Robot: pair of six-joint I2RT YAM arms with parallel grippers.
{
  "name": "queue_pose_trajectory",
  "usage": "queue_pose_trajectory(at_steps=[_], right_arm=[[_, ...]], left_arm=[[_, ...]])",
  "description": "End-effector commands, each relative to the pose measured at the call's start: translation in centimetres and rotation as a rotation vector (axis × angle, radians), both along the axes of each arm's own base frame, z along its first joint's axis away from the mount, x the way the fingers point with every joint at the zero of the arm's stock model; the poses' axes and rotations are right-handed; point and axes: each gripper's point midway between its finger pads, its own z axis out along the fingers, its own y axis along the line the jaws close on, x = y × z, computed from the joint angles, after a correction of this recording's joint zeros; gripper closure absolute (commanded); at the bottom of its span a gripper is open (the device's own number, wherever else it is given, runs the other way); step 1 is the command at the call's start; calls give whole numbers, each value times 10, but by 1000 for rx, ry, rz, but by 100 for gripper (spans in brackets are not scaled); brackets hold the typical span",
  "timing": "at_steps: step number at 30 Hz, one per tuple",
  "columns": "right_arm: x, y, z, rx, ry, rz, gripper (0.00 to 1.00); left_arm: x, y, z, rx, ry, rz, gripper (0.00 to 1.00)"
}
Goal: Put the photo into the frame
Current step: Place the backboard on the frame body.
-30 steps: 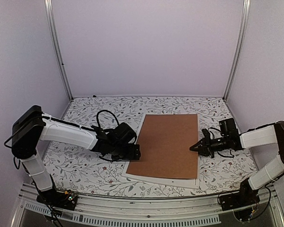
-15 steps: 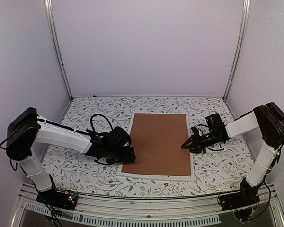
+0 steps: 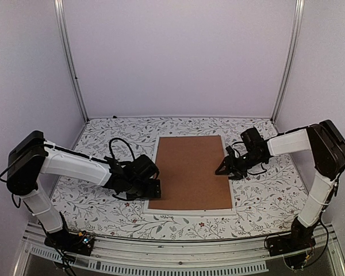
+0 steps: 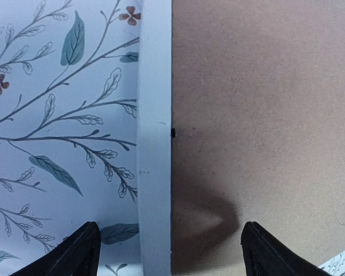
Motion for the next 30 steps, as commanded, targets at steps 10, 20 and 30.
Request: queue_pose_trajectory(at_steps=[10,20,30], right_arm=[[10,-16,10,-165,-77,3,45],[9,-16,20,-160,-95,6,44],[0,-2,18,-129,-83,34,45]], left_arm=[[5,11,13,61,-38,11,13],[16,17,26,82,-73,16,13],[24,18,30,68,-78,20,13]])
